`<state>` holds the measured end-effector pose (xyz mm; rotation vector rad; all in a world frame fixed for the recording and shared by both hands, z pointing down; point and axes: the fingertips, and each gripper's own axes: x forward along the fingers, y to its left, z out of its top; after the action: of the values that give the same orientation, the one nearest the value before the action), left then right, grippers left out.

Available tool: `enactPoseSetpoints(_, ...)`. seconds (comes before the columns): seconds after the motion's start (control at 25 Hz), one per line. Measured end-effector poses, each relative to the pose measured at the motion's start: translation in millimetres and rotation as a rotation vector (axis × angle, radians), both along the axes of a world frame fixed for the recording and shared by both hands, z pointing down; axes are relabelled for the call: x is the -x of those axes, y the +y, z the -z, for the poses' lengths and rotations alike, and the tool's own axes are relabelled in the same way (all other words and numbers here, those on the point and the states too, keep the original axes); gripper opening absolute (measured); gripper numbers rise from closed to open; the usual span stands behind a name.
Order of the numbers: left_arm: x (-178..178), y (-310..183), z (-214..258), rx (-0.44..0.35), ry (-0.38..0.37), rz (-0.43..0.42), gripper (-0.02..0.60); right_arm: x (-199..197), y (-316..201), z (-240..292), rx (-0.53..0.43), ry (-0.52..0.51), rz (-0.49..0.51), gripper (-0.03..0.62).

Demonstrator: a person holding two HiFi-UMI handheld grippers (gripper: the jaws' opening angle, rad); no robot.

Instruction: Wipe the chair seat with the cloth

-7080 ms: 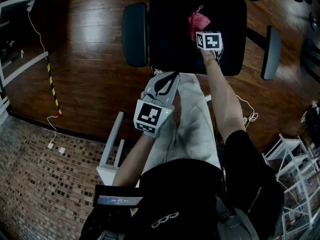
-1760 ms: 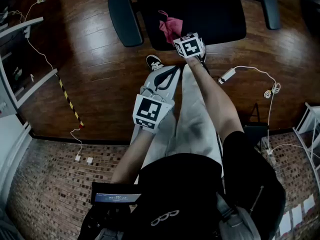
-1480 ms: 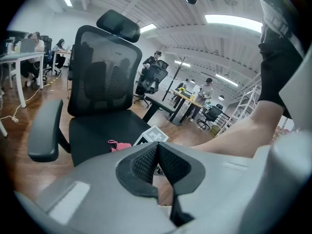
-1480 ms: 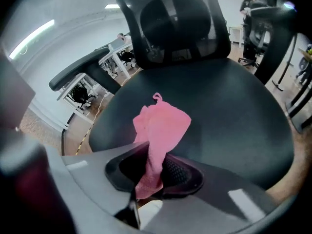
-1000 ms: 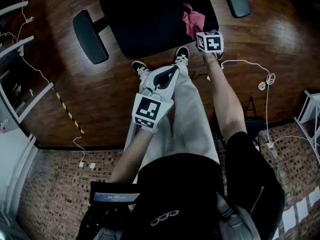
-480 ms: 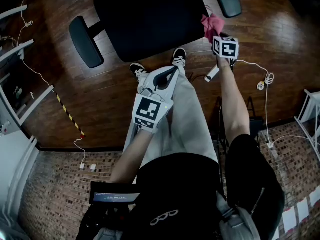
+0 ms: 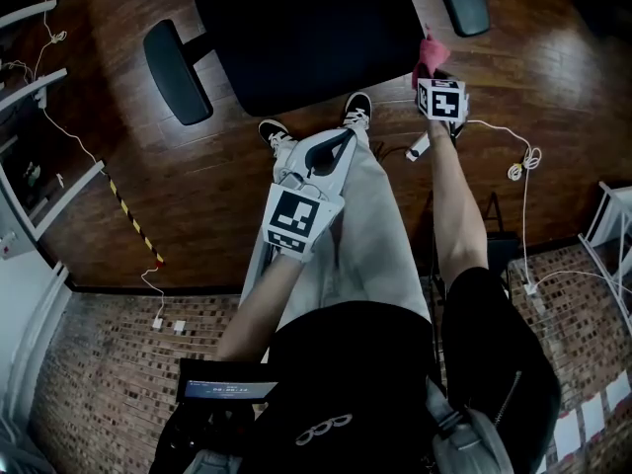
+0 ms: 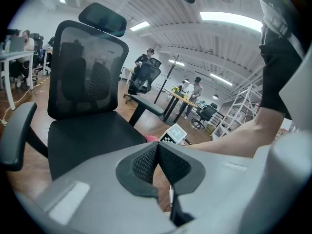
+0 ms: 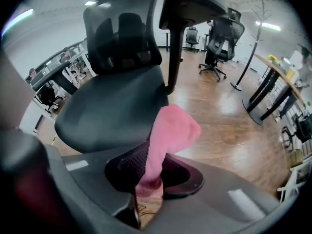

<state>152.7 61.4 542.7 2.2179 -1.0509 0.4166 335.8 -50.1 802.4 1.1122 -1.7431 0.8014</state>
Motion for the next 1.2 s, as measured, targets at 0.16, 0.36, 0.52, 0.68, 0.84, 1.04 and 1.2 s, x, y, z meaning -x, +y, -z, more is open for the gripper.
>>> enactPoseSetpoints(0.16, 13.1, 7.5, -2.6, 0.003, -0.007, 0.019, -0.008, 41.6, 14.0, -6.5, 0.021, -0.013, 0.036, 0.071)
enactPoseSetpoints(0.36, 27.6, 17.1, -3.9, 0.005, -0.007, 0.050, -0.008, 94.9, 38.0, -10.1, 0.051, -0.059, 0.118, 0.071)
enactPoseSetpoints(0.52, 50.8, 25.5, -4.1, 0.005, -0.001, 0.076, -0.008, 155.5, 61.5, -14.6, 0.074, -0.082, 0.228, 0.071)
enactPoseSetpoints(0.68, 78.9, 35.9, -5.3, 0.007, 0.002, 0.108, -0.008, 208.0, 81.6, -15.5, 0.092, -0.110, 0.294, 0.071)
enactPoseSetpoints(0.84, 104.0, 46.5, -7.6, 0.011, -0.002, 0.133, -0.008, 249.0, 95.5, -12.5, 0.101, -0.155, 0.323, 0.071)
enactPoseSetpoints(1.04, 130.0, 58.8, -8.8, 0.011, -0.003, 0.165, -0.008, 284.7, 110.9, -12.1, 0.108, -0.187, 0.350, 0.071)
enactPoseSetpoints(1.2, 148.7, 66.2, -8.0, 0.010, -0.004, 0.188, -0.008, 316.6, 122.5, -6.9, 0.112, -0.233, 0.388, 0.071)
